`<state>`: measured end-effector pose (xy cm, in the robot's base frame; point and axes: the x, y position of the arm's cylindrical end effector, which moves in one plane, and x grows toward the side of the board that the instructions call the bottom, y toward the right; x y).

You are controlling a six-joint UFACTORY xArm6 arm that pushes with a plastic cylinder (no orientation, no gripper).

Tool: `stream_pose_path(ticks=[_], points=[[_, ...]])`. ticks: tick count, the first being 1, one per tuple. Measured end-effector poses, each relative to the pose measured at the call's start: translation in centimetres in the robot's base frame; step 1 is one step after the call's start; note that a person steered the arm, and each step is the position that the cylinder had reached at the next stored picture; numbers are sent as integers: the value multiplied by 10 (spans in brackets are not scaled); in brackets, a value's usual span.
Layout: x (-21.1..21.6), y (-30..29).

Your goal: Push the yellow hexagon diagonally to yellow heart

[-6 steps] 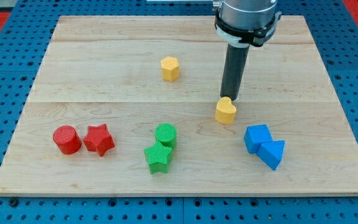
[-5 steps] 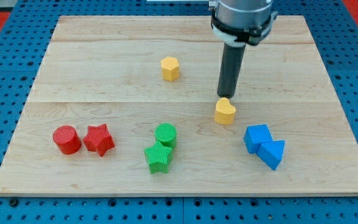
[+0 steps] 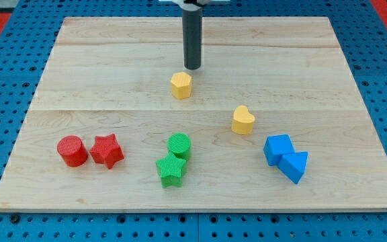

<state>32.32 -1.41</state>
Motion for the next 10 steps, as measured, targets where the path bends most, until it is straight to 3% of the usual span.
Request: stream_pose_path(ticks=[1,2,3,4,5,6,10], points=[[35,-35],[59,-14],[41,-2],[20,-55],[86,-90],[117,-75],[142,-78]])
